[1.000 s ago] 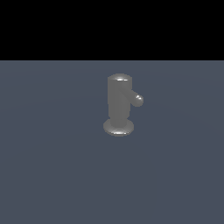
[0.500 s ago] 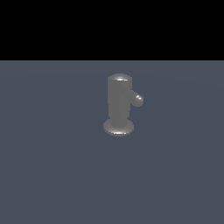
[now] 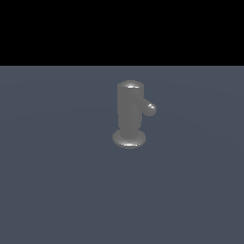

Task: Turn on the faucet by rotating a designated handle.

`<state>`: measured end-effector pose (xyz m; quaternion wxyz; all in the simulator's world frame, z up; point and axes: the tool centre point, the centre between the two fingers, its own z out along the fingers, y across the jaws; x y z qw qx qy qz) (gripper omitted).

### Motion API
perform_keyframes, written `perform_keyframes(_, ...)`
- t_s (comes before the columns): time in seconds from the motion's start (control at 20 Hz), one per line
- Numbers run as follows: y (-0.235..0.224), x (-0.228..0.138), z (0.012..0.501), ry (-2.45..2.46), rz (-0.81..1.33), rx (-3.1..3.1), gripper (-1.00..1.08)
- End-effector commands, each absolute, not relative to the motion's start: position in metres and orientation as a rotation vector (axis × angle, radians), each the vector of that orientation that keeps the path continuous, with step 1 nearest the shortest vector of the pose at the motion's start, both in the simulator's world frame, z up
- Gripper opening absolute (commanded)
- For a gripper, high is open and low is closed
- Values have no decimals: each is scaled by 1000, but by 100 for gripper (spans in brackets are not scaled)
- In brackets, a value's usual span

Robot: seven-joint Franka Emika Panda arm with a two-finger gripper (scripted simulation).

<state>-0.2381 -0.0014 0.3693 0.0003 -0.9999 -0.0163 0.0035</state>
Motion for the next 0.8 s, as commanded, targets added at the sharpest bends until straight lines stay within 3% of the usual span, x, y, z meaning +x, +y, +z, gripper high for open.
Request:
perform_keyframes(0.0, -1, -232, 349, -65, 9, -3141, -100)
perform_keyframes(0.75, -1, -198, 248, -134, 2, -3139, -100)
